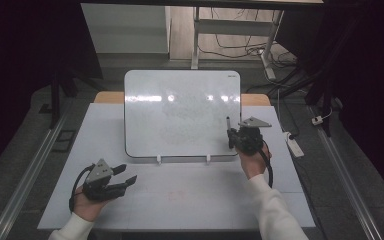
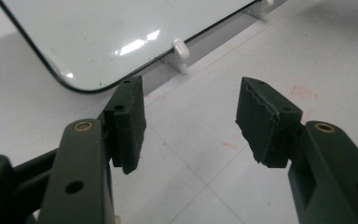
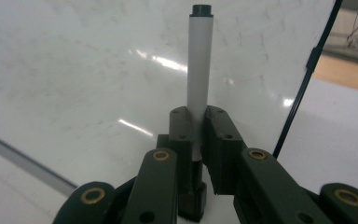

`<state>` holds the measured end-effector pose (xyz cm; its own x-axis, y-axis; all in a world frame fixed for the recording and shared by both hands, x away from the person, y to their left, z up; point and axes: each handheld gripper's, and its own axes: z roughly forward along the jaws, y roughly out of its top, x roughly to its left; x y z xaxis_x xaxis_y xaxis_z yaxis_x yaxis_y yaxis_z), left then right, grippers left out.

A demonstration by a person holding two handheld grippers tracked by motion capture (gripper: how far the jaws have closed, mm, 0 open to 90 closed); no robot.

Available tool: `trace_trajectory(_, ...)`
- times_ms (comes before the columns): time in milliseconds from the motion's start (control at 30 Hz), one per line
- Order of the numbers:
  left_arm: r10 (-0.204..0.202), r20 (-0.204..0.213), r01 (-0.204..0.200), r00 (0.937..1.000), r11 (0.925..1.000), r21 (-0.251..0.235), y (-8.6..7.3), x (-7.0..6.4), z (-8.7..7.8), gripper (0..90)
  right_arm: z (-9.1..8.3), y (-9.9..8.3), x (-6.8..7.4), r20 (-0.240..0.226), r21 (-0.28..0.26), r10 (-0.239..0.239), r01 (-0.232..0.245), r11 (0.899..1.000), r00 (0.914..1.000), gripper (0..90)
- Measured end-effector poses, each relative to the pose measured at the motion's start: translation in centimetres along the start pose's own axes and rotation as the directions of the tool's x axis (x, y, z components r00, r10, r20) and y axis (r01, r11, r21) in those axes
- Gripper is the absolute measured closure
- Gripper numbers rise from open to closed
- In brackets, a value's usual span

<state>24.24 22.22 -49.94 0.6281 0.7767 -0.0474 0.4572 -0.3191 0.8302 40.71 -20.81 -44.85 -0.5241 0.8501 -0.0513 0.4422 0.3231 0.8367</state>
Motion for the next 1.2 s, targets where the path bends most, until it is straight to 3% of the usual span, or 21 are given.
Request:
trace_trajectory(100, 0.000, -0.005, 0.000, 1.0000, 1.0000, 0.003, -0.3, 0.1, -0.1, 42.5, 1.3, 0.4, -0.6, 0.005, 0.035, 0.043, -0.043, 0.998, 0.9991, 80.6)
trace_trajectory(233, 0.005, -0.013, -0.005, 0.9999, 1.0000, -0.002, -0.5, 0.2, -0.4, 42.5, 2.1, 0.5, -0.8, 0.027, 0.049, 0.056, -0.057, 0.997, 0.9981, 80.5)
trace_trajectory(633, 0.006, -0.034, -0.006, 0.9994, 1.0000, 0.005, -0.8, 0.2, -0.6, 42.3, 2.0, 0.5, 0.2, 0.082, 0.047, -0.041, 0.038, 0.998, 0.9957, 79.4)
trace_trajectory(800, 0.003, -0.032, -0.003, 0.9995, 1.0000, 0.009, -0.9, 0.3, -0.5, 42.2, 1.1, 0.6, 0.7, 0.085, -0.014, -0.082, 0.084, 0.996, 0.9930, 67.1)
trace_trajectory(900, 0.000, -0.032, 0.001, 0.9995, 1.0000, 0.010, -1.0, 0.4, -0.5, 41.9, 0.2, 0.4, 0.9, 0.047, -0.056, -0.101, 0.104, 0.993, 0.9937, 60.3)
trace_trajectory(1033, -0.019, -0.028, 0.020, 0.9994, 0.9997, 0.012, -1.0, 0.7, -0.4, 37.1, -0.9, -0.3, 0.8, -0.052, -0.113, -0.116, 0.110, 0.988, 0.9918, 55.3)
trace_trajectory(1200, -0.031, -0.017, 0.031, 0.9994, 0.9992, 0.027, -1.0, 0.8, -0.1, 31.5, -1.9, -1.5, 0.9, -0.158, -0.158, -0.174, 0.149, 0.976, 0.9719, 49.1)
